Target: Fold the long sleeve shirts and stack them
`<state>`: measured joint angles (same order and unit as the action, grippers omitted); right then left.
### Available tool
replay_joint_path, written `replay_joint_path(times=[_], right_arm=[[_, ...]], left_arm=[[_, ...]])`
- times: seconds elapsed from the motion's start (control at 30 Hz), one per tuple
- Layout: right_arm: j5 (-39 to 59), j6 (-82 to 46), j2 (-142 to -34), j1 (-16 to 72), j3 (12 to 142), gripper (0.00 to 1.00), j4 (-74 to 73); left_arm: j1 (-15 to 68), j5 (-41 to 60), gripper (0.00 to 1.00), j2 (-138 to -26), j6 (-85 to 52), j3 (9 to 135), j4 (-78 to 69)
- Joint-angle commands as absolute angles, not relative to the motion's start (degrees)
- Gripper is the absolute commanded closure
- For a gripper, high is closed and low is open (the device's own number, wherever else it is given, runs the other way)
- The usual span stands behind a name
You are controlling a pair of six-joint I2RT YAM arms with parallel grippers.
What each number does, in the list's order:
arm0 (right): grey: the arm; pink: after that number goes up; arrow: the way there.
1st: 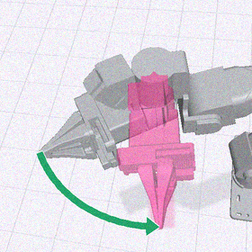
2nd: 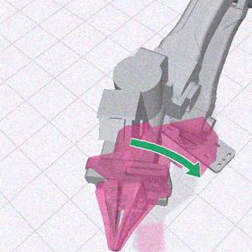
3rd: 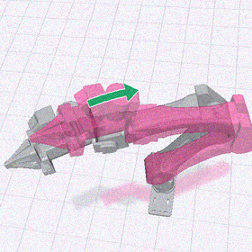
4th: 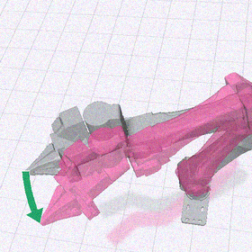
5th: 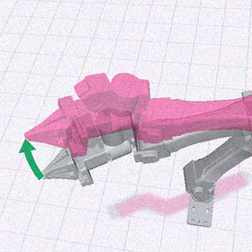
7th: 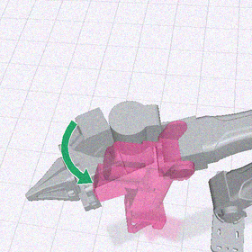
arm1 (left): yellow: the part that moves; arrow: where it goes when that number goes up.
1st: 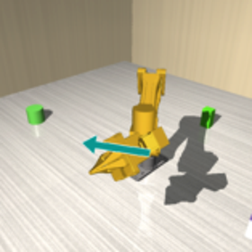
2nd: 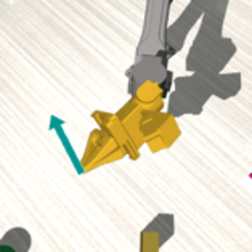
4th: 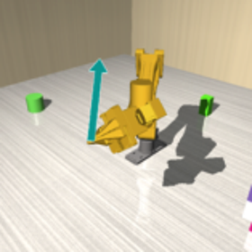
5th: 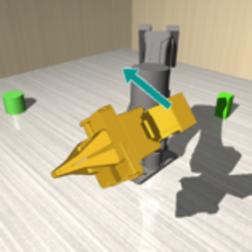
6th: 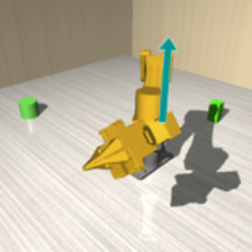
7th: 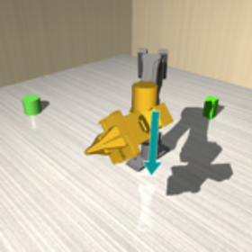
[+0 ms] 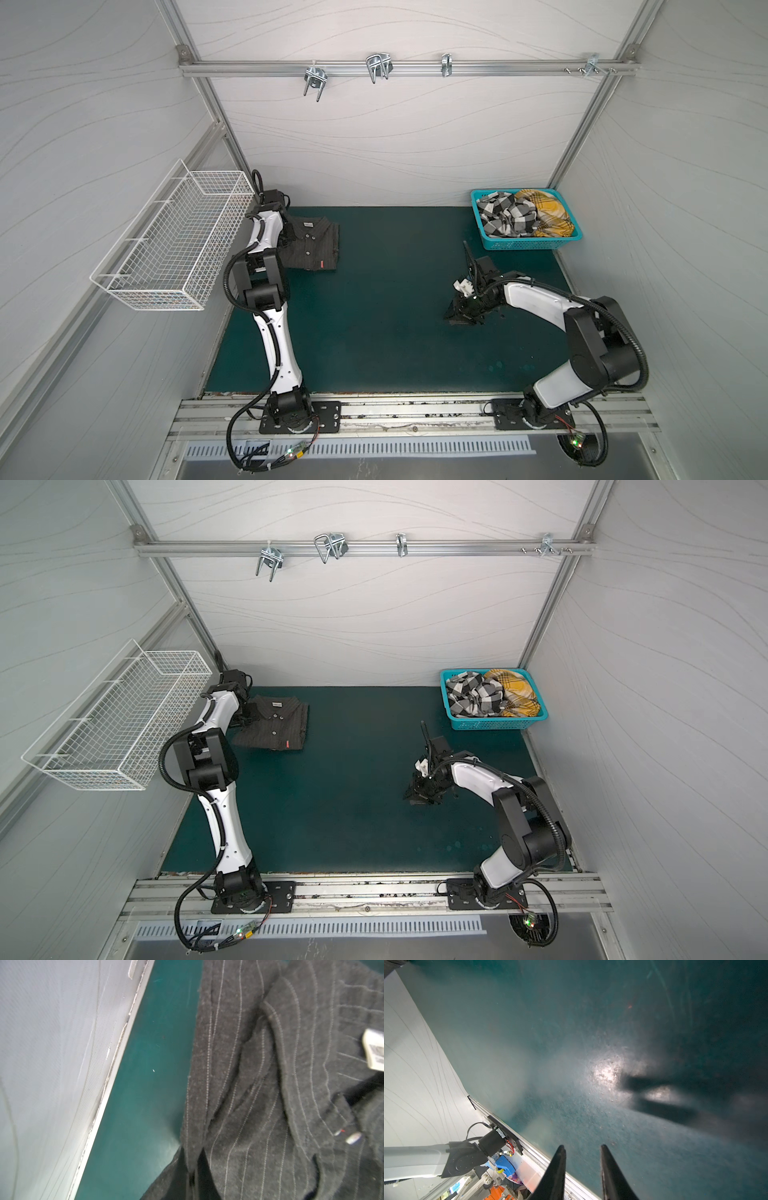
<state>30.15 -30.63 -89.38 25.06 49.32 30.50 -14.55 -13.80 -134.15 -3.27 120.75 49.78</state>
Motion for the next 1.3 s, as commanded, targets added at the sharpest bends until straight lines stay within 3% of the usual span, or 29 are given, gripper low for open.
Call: replay_joint_path(times=[0.0, 0.03, 0.1, 0.2, 0.3, 0.37, 0.4, 0.77, 1.1, 1.27], right_arm=[[30.61, -30.52, -90.66, 26.01, 50.42, 0.70, 32.56], [30.54, -30.48, -90.78, 26.22, 50.74, 0.70, 32.91], [30.33, -30.55, -90.88, 26.44, 51.36, 0.70, 33.56], [29.99, -30.96, -90.50, 26.86, 52.74, 0.70, 34.45], [29.25, -31.22, -88.96, 27.47, 54.17, 0.69, 35.40], [29.49, -31.71, -87.61, 27.60, 55.12, 0.66, 36.26], [29.84, -31.98, -86.74, 27.60, 55.72, 0.65, 36.88], [25.62, -34.26, -71.44, 27.60, 57.93, 0.52, 42.78], [12.20, -38.57, -55.67, 18.58, 57.13, 0.37, 39.28], [-3.28, -47.62, -50.12, 16.25, 53.65, 0.27, 34.67]], left_arm=[[-15.30, -12.82, 1.00, -137.22, -1.45, 125.38, 49.84], [-15.59, -12.02, 0.95, -138.02, -1.85, 126.15, 50.07], [-15.77, -10.22, 0.67, -139.29, -2.73, 127.53, 50.78], [-15.78, -7.74, 0.37, -139.91, -3.56, 128.91, 51.14], [-15.66, -7.30, 0.23, -138.25, -4.88, 129.01, 51.85], [-15.60, -7.38, 0.05, -135.93, -5.80, 127.49, 52.06], [-15.59, -7.53, 0.01, -134.17, -6.29, 125.96, 51.78], [-11.23, -7.09, 0.01, -108.54, -11.58, 94.33, 44.05], [14.52, -7.14, 0.01, -75.24, -19.43, 60.87, 30.13], [15.82, -8.28, 0.01, -59.06, -19.63, 50.73, 21.46]])
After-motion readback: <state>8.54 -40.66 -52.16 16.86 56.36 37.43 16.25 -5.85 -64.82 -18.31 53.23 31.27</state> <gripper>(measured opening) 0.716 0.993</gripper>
